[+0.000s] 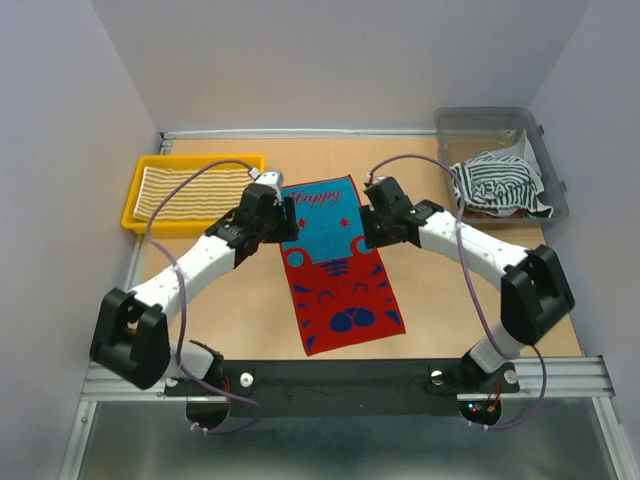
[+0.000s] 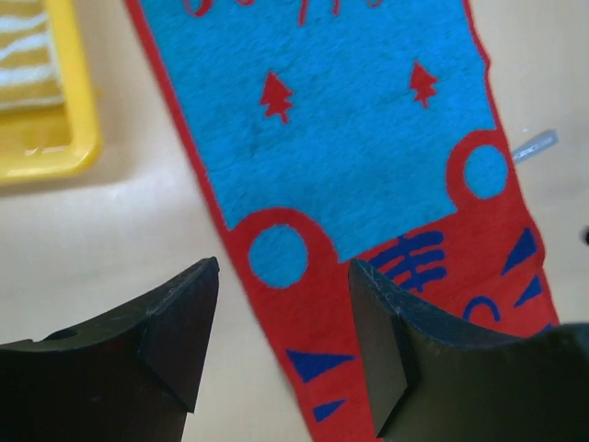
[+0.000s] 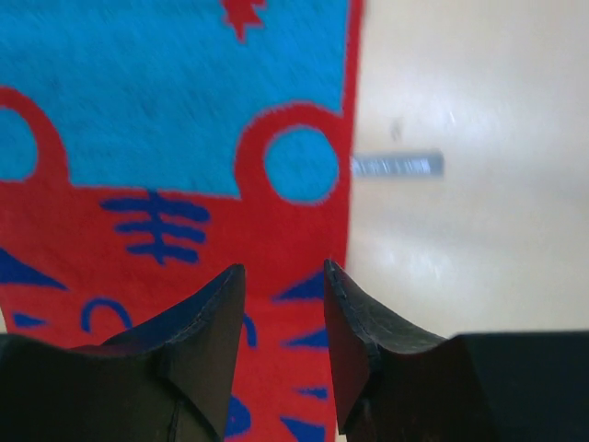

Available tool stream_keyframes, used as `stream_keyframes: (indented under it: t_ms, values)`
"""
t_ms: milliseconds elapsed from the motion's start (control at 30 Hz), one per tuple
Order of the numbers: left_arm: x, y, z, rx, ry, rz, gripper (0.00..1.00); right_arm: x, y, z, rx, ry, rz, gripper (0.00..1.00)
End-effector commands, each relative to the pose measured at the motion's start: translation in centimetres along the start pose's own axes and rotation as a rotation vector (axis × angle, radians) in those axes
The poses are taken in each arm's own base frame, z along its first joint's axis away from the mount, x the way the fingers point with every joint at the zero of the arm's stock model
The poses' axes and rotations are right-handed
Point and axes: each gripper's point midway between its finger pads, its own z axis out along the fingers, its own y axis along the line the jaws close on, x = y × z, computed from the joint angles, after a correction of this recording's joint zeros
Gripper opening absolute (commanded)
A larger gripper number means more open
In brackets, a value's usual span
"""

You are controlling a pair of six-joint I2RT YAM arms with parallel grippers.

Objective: Fold and stack the towels
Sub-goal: Flatten out the crumpled towel

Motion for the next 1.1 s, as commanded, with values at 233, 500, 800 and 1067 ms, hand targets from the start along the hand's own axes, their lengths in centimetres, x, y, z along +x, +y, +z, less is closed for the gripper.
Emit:
stream_keyframes:
  t_ms: [233,500,800,1067]
  values:
    - [-2.0,-3.9,8.9,-0.007,0.066,0.000,0.67,-9.2,4.3,9.0,-0.178,-0.142,-0.077,0.44]
    - [2.2,-4.3,13.4,-0.030,0.188,0.019,0.66,-4.2,1.4,13.6,-0.087,-0.003,-0.015,0.44]
    - [7.0,-8.8,12.5,0.051,0.261,0.031,0.67,2.4,-4.9,9.5,0.087,0.061,0.117,0.44]
    - [-2.7,-8.6,9.1,-0.015,0.050,0.082,0.76,-5.6,-5.3,4.3,-0.015,-0.132,0.023,0.45]
